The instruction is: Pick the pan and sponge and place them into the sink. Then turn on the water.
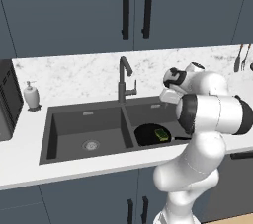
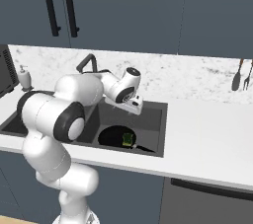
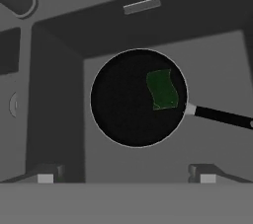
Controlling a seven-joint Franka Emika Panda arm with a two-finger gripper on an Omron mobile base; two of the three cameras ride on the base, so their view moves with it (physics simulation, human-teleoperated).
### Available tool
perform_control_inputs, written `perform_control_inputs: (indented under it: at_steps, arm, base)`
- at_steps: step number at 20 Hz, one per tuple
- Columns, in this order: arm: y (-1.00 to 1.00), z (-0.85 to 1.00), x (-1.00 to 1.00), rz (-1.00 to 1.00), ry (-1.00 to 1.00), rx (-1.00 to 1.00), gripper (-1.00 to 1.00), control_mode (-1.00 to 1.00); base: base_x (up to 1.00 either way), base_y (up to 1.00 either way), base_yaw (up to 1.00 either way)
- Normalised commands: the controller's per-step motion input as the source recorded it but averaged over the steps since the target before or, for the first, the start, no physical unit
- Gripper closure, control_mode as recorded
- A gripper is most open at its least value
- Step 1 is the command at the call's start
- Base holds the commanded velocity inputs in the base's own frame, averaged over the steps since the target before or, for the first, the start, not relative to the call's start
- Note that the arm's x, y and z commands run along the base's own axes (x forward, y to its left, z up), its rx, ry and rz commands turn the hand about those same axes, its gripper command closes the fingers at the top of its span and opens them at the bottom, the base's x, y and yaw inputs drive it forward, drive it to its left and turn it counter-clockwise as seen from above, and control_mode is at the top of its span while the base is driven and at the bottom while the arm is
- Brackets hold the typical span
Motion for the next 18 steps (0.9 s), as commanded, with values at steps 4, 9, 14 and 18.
perform_control_inputs:
  at_steps: [4,9,14,18]
  arm:
    - [-0.02,0.0,0.0,0.0,0.0,0.0,-1.0,-1.0]
    - [0.14,0.02,0.0,0.0,-0.02,0.03,-1.0,-1.0]
    - [0.38,0.2,0.03,0.0,-0.15,0.21,-1.0,-1.0]
    - [0.41,0.21,0.11,0.0,-0.18,0.28,-1.0,-1.0]
  base:
    - [0.0,0.0,0.0]
    - [0.0,0.0,0.0]
    - [0.0,0.0,0.0]
    - [0.0,0.0,0.0]
